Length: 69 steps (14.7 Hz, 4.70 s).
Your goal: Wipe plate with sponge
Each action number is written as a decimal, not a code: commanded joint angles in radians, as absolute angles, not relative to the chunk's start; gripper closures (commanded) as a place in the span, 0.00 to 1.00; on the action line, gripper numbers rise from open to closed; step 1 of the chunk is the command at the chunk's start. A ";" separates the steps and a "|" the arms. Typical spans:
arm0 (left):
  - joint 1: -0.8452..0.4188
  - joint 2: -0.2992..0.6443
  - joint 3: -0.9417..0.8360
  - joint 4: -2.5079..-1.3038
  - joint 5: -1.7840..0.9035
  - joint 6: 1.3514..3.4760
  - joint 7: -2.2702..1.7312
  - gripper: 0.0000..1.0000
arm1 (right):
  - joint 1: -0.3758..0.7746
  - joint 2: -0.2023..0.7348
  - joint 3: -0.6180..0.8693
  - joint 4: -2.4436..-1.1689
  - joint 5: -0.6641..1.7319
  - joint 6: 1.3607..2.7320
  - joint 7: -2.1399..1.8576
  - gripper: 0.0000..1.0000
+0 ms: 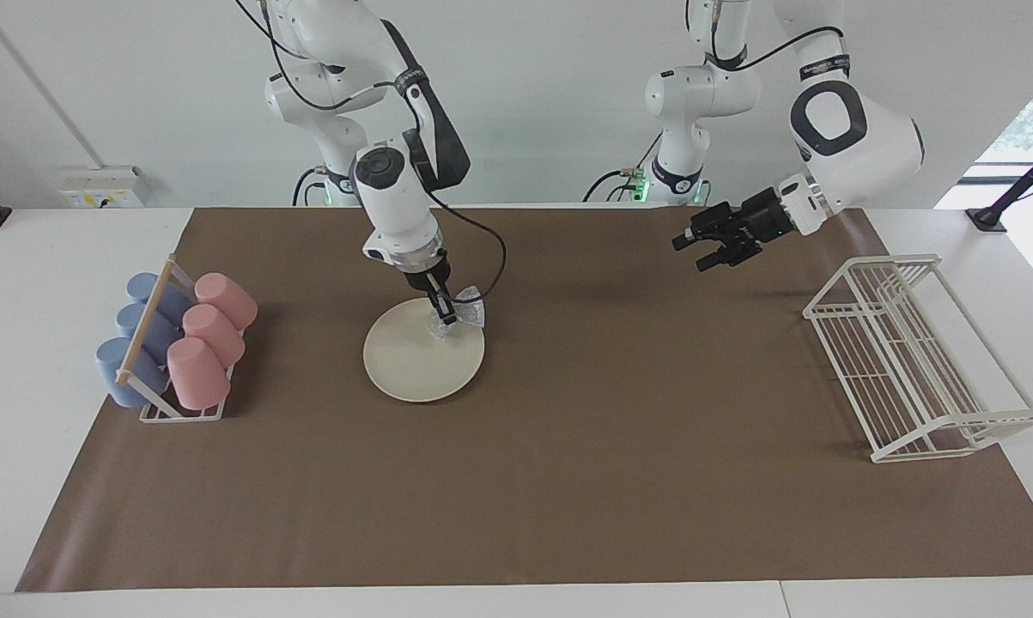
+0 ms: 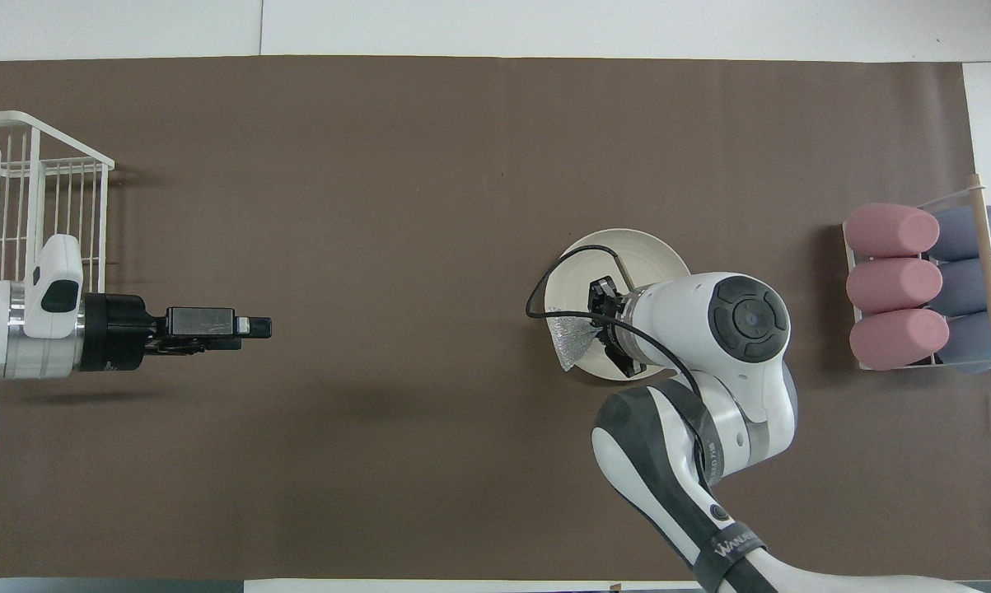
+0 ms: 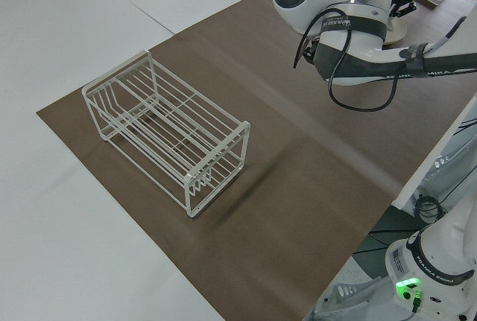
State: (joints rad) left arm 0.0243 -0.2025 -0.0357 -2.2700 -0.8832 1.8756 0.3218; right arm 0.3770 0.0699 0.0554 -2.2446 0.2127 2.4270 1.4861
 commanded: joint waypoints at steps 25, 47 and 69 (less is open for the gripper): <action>0.000 -0.195 -0.081 -2.224 -0.772 1.971 0.083 0.00 | 0.276 0.140 0.067 -2.287 0.224 2.542 1.192 1.00; -0.029 -0.192 -0.084 -2.232 -0.733 2.023 0.049 0.00 | 0.434 0.158 0.069 -2.091 0.221 2.419 1.621 1.00; -0.325 -0.178 -0.089 -2.321 -1.453 2.011 0.362 0.00 | 0.560 0.089 0.072 -1.732 0.129 1.881 1.948 1.00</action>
State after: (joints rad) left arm -0.2633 -0.1921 -0.1026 -2.3104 -1.4270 1.9468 0.3343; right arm 0.5639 0.0837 0.0685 -1.7435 0.1425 1.8851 1.9286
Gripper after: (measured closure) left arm 0.000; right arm 0.899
